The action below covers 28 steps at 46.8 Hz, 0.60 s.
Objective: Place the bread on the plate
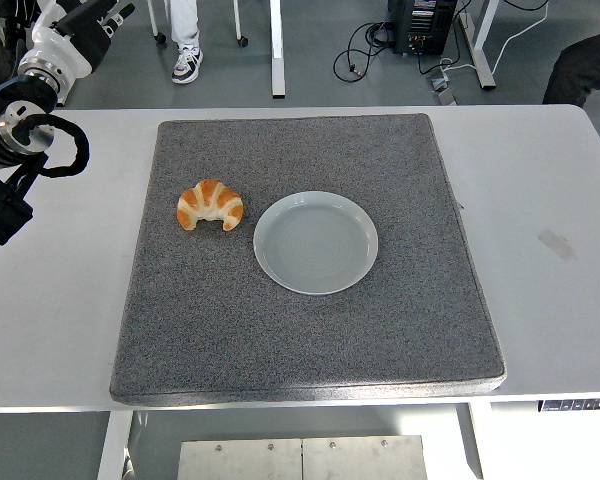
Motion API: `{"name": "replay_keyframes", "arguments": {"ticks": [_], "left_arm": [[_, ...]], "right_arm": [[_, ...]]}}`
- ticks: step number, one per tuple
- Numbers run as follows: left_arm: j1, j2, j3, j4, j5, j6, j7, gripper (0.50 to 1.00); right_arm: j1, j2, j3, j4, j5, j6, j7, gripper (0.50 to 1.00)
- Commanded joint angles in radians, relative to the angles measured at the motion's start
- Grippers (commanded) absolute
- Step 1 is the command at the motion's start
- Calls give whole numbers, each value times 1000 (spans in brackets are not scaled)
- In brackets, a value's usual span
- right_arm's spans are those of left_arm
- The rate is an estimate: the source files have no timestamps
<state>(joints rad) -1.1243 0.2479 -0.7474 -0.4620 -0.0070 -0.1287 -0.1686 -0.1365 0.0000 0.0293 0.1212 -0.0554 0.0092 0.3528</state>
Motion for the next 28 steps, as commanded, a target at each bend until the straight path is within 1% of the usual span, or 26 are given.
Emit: {"name": "replay_keyframes", "arguments": {"ticks": [1,7,12,15,17,20,25,28], "left_arm": [[8,2,2,-10,2,1,3,986],[3,5,2,-14,12,-6,6,986],[-5,28,5,-29,22,4,4,986],[-18,42,43,-59,48,21,3,986],[-28,63,78,-96,77,34,3,986],[-35,120,111,-168,125,38,1,986],[-41,201,123,-289,264,37,-3,986],[-61,237,126,-311,364,38,-3,984]], "right_arm": [[0,0,0,0,0,0,0,1000],[0,0,0,0,0,0,0,1000],[0,0,0,0,0,0,0,1000],[0,0,0,0,0,0,0,1000],[0,0,0,0,0,0,0,1000],[0,0,0,0,0,0,0,1000],[0,0,0,0,0,0,0,1000],[0,0,0,0,0,0,0,1000]]}}
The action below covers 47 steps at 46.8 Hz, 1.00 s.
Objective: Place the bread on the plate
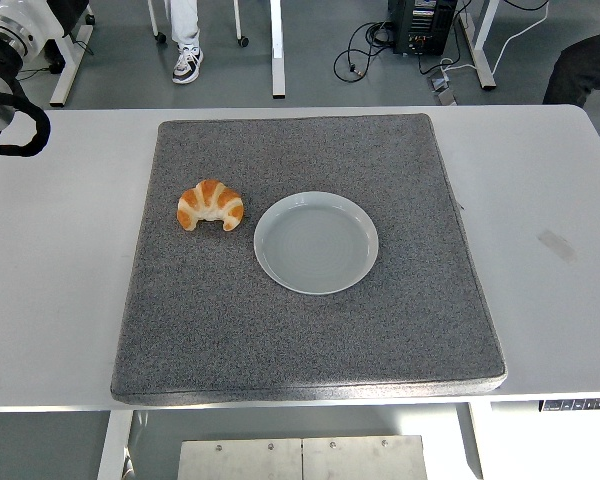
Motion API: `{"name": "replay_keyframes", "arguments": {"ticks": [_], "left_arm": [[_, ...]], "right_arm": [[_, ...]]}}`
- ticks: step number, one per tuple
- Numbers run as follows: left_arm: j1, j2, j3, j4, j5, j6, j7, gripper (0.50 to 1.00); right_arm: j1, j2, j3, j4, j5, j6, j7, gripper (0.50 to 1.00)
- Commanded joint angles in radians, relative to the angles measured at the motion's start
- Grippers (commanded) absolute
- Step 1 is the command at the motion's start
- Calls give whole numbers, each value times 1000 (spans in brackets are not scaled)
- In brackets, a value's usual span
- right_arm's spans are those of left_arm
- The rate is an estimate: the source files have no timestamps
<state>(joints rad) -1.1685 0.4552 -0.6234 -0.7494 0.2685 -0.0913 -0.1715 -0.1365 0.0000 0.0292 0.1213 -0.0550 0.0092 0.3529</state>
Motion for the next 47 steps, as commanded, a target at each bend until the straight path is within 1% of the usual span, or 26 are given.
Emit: {"name": "replay_keyframes", "arguments": {"ticks": [1,6,10,12,15,17,20,22,25,28,29,33,37,41,47], "left_arm": [[-23,34,1,-25,119,1,0,984],[-36,37,-2,-34,218,4,-3,984],[-53,37,2,-36,236,1,-9,984],[-53,37,7,-41,242,-5,-34,986],[-56,40,31,-54,293,-5,-112,986],[-60,52,50,-76,345,-5,-140,986],[-66,82,65,-116,420,-13,-138,986],[-69,89,86,-125,469,-13,-134,984],[-94,91,148,-125,526,-14,-111,984],[-123,92,269,-125,551,-16,-65,984],[-135,92,321,-123,555,-16,-57,984],[-203,94,516,-123,557,-16,-57,986],[-240,95,642,-123,557,-16,-62,986],[-253,95,701,-125,574,-18,-65,986],[-258,91,741,-133,678,-18,-63,983]], "right_arm": [[0,0,0,0,0,0,0,1000],[0,0,0,0,0,0,0,1000],[0,0,0,0,0,0,0,1000],[0,0,1,0,0,0,0,1000],[0,0,1,0,0,0,0,1000],[0,0,0,0,0,0,0,1000],[0,0,0,0,0,0,0,1000],[0,0,0,0,0,0,0,1000],[0,0,0,0,0,0,0,1000],[0,0,0,0,0,0,0,1000],[0,0,0,0,0,0,0,1000],[0,0,0,0,0,0,0,1000],[0,0,0,0,0,0,0,1000],[0,0,0,0,0,0,0,1000],[0,0,1,0,0,0,0,1000]]}}
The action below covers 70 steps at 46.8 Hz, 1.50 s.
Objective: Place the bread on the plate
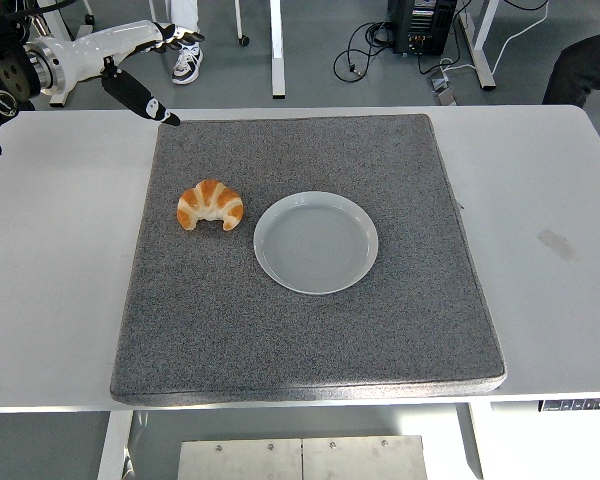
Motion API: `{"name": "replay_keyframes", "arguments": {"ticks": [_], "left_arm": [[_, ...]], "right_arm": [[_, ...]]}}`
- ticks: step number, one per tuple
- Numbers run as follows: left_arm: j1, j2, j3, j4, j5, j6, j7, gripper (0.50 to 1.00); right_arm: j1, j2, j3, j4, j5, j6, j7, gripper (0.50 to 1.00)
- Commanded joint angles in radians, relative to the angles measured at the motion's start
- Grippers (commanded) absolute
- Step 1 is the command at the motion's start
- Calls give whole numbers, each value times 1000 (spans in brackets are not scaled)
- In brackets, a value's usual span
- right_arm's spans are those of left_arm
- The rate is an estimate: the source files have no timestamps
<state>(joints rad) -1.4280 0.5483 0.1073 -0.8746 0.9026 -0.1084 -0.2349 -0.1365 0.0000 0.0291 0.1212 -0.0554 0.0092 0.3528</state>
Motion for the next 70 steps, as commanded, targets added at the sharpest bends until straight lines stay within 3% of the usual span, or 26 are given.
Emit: {"name": "replay_keyframes", "arguments": {"ticks": [1,20,41,70], "left_arm": [[3,-5,12,-7,61,-1,0,983],[67,-53,91,2,102,-68,0,980],[152,-133,92,88,157,-44,-1,963],[172,-212,91,152,156,-24,-3,927]], "right_arm": [[0,0,0,0,0,0,0,1000],[0,0,0,0,0,0,0,1000],[0,0,0,0,0,0,0,1000],[0,0,0,0,0,0,0,1000]]}}
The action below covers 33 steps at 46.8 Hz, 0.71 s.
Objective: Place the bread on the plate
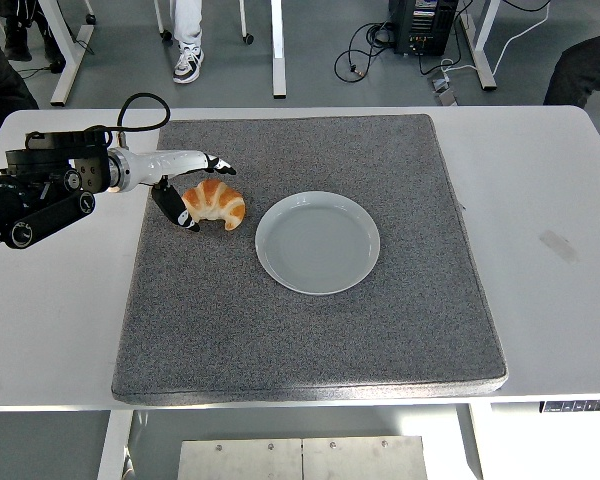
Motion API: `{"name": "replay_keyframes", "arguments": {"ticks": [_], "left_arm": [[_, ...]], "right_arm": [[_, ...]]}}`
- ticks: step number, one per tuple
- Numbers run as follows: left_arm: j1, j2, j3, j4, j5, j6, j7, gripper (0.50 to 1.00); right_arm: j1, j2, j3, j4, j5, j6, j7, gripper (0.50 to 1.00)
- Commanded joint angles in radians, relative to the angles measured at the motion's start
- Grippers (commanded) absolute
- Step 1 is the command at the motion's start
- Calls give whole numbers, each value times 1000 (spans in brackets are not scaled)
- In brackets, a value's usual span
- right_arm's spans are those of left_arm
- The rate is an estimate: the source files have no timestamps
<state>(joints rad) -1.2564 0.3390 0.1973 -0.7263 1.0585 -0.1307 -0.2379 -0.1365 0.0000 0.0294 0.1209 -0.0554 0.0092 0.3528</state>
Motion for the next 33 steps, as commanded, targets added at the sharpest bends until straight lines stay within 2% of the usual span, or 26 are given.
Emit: {"name": "replay_keyframes", "arguments": {"ticks": [1,5,11,14,17,20,23,26,33], "left_arm": [[0,-5,1,5,0,0,0,927],[2,-21,1,25,0,0,-1,919],[23,-46,4,54,5,8,-27,790],[25,-48,4,54,6,9,-34,769],[29,-48,7,56,6,19,-35,687],[28,-49,25,61,6,39,-37,575],[20,-51,36,61,6,52,-40,551],[14,-51,36,62,5,57,-46,500],[-23,-51,36,61,3,57,-72,500]], "right_arm": [[0,0,0,0,0,0,0,1000],[0,0,1,0,0,0,0,1000],[0,0,0,0,0,0,0,1000],[0,0,0,0,0,0,0,1000],[0,0,0,0,0,0,0,1000],[0,0,0,0,0,0,0,1000],[0,0,0,0,0,0,0,1000],[0,0,0,0,0,0,0,1000],[0,0,0,0,0,0,0,1000]]}}
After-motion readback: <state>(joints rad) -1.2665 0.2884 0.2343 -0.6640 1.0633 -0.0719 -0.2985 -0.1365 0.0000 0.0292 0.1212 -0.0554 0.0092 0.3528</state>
